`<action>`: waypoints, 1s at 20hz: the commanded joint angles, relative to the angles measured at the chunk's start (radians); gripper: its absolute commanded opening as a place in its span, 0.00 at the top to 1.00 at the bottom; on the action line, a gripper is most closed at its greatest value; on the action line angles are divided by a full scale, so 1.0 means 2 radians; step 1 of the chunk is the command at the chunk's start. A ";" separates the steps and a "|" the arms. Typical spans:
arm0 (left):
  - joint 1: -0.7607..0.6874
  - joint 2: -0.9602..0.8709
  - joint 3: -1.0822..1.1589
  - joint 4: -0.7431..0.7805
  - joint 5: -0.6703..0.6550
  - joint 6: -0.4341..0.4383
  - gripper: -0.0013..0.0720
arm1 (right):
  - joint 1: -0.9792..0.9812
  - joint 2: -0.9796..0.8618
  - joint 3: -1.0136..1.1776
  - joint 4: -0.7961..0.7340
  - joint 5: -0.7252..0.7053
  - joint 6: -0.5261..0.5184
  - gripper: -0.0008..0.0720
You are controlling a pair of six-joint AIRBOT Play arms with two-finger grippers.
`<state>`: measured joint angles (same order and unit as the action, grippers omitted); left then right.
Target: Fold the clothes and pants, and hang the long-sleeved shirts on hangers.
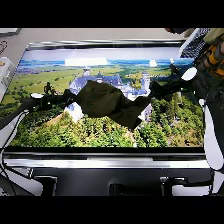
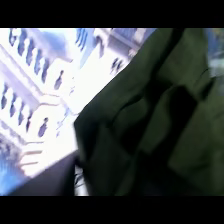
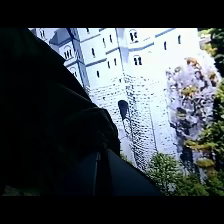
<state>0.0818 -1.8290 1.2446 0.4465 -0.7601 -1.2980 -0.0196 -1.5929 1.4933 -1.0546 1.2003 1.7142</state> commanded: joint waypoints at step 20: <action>0.174 0.304 0.121 0.037 -0.188 -0.076 0.97 | -0.001 0.290 0.001 -0.015 -0.210 -0.019 0.94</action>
<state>0.3889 -1.3308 1.4841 0.5087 -1.0695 -1.3727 -0.0216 -1.0912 1.4933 -1.0786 0.8005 1.6691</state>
